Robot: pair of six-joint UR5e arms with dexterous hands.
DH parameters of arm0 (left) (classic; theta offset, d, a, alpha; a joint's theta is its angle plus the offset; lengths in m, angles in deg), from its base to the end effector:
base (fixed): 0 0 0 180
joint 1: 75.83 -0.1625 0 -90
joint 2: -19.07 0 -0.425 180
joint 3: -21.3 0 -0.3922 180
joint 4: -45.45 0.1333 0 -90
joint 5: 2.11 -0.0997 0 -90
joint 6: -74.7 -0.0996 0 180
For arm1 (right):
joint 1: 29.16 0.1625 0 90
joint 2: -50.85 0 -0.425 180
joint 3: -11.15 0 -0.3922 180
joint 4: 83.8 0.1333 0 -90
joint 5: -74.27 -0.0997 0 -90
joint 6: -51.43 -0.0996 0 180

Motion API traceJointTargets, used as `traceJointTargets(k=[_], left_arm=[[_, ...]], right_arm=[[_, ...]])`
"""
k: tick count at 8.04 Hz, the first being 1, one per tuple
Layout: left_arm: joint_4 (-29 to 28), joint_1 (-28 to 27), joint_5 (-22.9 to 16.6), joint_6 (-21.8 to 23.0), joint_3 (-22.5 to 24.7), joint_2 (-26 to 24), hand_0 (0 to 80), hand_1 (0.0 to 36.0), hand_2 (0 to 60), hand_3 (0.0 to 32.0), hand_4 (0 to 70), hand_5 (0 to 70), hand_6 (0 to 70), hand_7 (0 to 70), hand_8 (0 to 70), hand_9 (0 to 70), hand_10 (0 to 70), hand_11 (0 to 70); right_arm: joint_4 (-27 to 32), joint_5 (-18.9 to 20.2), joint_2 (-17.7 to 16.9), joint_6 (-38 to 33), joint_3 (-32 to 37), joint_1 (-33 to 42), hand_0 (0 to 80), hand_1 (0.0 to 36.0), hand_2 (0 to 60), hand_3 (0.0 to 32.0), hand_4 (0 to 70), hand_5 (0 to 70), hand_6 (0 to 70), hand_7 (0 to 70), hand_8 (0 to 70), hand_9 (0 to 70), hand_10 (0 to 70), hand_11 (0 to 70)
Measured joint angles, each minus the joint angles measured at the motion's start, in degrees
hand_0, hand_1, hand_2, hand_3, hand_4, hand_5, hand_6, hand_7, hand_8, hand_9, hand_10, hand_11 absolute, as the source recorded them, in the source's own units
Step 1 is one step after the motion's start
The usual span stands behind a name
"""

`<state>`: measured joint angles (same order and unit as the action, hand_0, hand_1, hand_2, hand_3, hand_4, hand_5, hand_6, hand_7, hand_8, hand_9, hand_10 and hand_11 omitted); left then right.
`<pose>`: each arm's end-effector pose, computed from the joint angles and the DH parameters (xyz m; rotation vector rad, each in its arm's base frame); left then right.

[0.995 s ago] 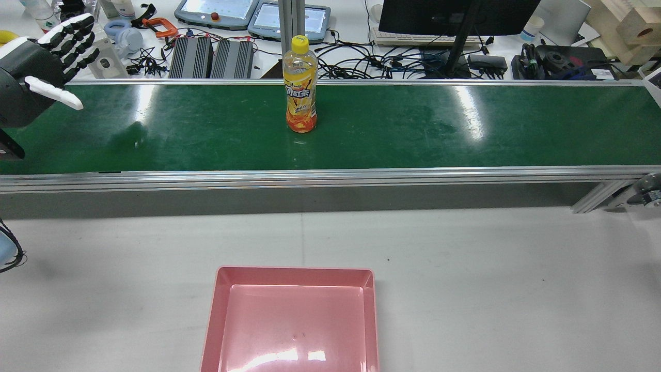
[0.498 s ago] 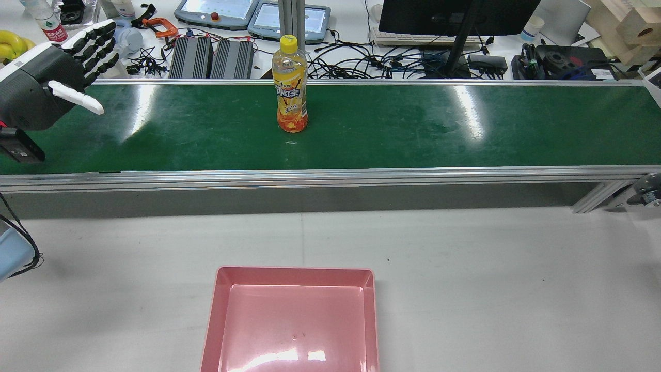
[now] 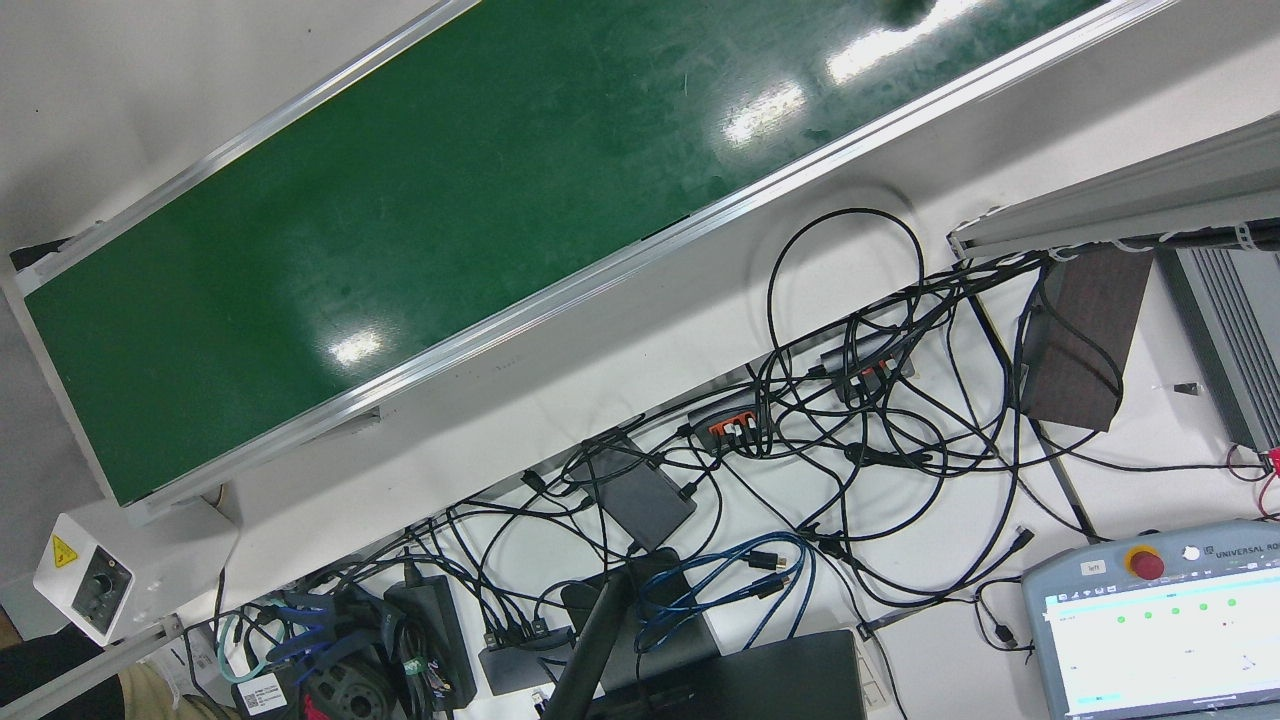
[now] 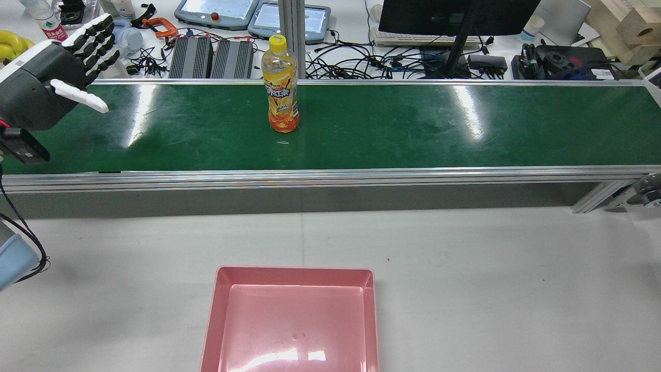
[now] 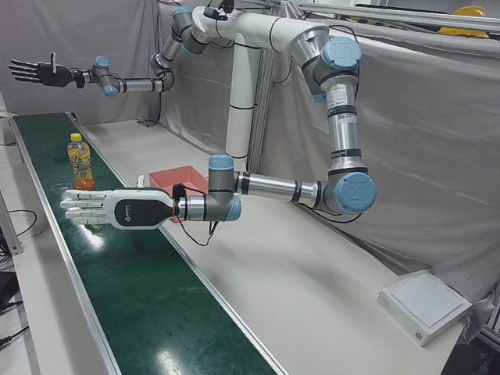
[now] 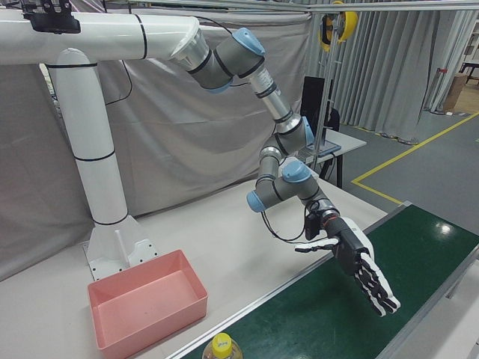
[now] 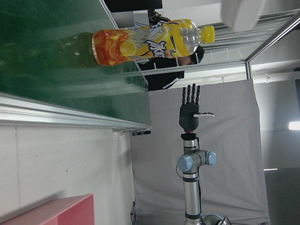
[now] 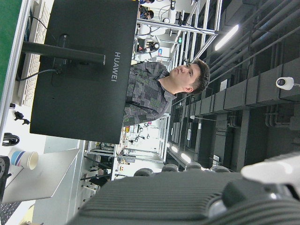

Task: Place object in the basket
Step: 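Move the left hand in over the conveyor toward the juice bottle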

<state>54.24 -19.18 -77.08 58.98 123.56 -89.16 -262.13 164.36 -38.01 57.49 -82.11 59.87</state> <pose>0.1954 -0.5863 0.4242 -0.1543 2.3848 -1.5992 0.1245 -0.5113 0.6459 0.0995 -2.2739 2.0429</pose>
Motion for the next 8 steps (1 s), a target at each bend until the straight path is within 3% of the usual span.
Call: traceJointTargets(k=[2, 3, 8], left_arm=[[3.54, -0.17, 0.56, -0.21, 3.77, 0.06, 67.1, 11.9, 0.0, 0.0, 0.0, 10.2, 0.0, 0.1, 0.0, 0.0, 2.6, 6.3], [4.17, -0.59, 1.33, -0.61, 4.27, -0.01, 69.6, 12.2, 0.0, 0.0, 0.0, 13.8, 0.0, 0.1, 0.0, 0.0, 2.2, 5.7], [8.56, -2.03, 3.35, -1.38, 2.14, -5.49, 69.4, 12.7, 0.0, 0.0, 0.0, 13.4, 0.0, 0.0, 0.0, 0.0, 0.7, 3.6]], right_arm=[[0.0, 0.0, 0.0, 0.0, -0.06, 0.04, 0.0, 0.0, 0.0, 0.0, 0.0, 0.0, 0.0, 0.0, 0.0, 0.0, 0.0, 0.0], [0.0, 0.0, 0.0, 0.0, -0.11, 0.06, 0.0, 0.0, 0.0, 0.0, 0.0, 0.0, 0.0, 0.0, 0.0, 0.0, 0.0, 0.0], [0.0, 0.03, 0.0, -0.03, -0.16, 0.09, 0.0, 0.0, 0.0, 0.0, 0.0, 0.0, 0.0, 0.0, 0.0, 0.0, 0.0, 0.0]])
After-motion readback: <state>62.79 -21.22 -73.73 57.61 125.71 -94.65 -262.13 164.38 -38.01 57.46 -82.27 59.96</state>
